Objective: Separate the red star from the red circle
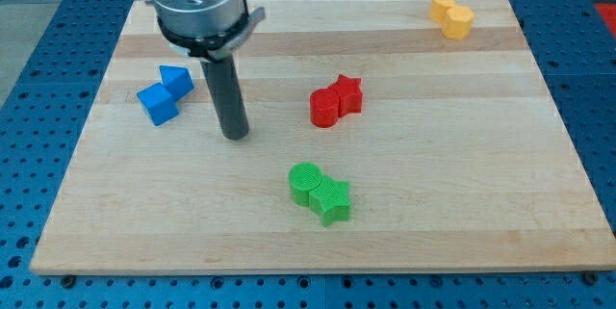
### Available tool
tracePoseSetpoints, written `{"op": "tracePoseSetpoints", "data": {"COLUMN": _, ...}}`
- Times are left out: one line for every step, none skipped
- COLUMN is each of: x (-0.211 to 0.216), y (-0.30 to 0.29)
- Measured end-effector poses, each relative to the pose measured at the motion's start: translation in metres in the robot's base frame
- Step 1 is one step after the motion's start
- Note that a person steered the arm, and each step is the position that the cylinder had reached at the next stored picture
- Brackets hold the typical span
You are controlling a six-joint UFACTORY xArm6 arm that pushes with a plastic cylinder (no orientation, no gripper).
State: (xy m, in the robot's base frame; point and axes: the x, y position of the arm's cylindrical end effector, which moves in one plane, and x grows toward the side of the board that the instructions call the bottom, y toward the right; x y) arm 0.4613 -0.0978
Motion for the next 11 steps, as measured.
{"op": "tracePoseSetpoints", "data": {"x": 0.011, "y": 0.024}}
{"op": "tracePoseSetpoints", "data": {"x": 0.012, "y": 0.054}}
{"op": "tracePoseSetpoints", "data": {"x": 0.012, "y": 0.081}}
{"op": "tracePoseSetpoints", "data": {"x": 0.010, "y": 0.102}}
{"op": "tracePoseSetpoints", "data": {"x": 0.000, "y": 0.110}}
{"op": "tracePoseSetpoints", "data": {"x": -0.015, "y": 0.112}}
{"op": "tracePoseSetpoints", "data": {"x": -0.026, "y": 0.118}}
{"op": "tracePoseSetpoints", "data": {"x": -0.034, "y": 0.127}}
{"op": "tracePoseSetpoints", "data": {"x": -0.046, "y": 0.131}}
{"op": "tracePoseSetpoints", "data": {"x": -0.062, "y": 0.132}}
{"op": "tracePoseSetpoints", "data": {"x": -0.076, "y": 0.133}}
